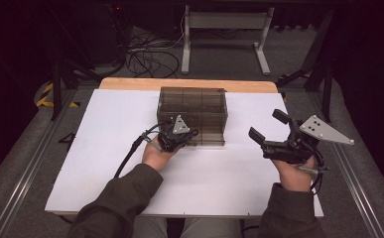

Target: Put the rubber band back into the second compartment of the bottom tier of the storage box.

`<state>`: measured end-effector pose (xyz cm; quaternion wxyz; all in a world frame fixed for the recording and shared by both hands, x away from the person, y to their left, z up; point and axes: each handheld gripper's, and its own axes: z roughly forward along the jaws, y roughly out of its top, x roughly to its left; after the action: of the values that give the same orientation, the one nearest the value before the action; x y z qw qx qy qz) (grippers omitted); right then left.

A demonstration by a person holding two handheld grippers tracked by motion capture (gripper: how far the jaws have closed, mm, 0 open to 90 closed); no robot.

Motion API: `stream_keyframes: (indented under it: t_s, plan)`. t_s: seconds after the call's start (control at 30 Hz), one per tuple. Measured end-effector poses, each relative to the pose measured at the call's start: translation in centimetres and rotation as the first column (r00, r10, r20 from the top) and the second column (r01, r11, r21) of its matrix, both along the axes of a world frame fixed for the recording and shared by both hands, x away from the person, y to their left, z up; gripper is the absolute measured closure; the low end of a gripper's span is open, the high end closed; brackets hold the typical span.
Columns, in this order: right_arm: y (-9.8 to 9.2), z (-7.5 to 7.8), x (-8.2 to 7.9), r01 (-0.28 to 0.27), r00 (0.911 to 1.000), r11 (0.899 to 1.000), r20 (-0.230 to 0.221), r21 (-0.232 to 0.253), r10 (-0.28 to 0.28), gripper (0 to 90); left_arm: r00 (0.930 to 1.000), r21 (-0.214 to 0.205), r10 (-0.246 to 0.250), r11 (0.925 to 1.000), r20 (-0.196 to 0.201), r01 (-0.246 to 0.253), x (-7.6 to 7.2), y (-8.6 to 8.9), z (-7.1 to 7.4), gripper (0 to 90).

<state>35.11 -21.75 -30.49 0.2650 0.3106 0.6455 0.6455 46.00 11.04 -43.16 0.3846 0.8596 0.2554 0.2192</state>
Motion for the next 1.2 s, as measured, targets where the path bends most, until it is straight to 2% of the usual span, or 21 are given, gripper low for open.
stream_keyframes:
  t_s: [0.47, 0.8, 1.03, 1.2]
  plan:
    - [-0.1, -0.1, 0.1, -0.004, 1.0, 1.0, 0.002, -0.005, 0.004, 2.1, 0.9997, 0.0, 0.024, 0.9997, -0.005, -0.024, 0.7, -0.4, -0.6, 82.8]
    - [0.0, -0.1, 0.2, -0.002, 1.0, 1.0, -0.005, 0.0, 0.002, 2.1, 0.9984, 0.001, 0.044, 0.999, -0.034, -0.044, 1.2, -0.7, -1.2, 82.3]
    - [0.0, -0.2, 0.2, -0.001, 0.9999, 1.0, -0.011, 0.007, 0.001, 2.2, 0.9933, -0.029, 0.077, 0.9964, -0.086, -0.079, 1.6, -0.5, -1.5, 80.6]
    - [0.0, -0.2, 0.3, -0.003, 0.9999, 1.0, -0.013, 0.003, 0.003, 2.3, 0.9847, -0.061, 0.101, 0.992, -0.142, -0.111, 2.1, -0.3, -1.6, 77.1]
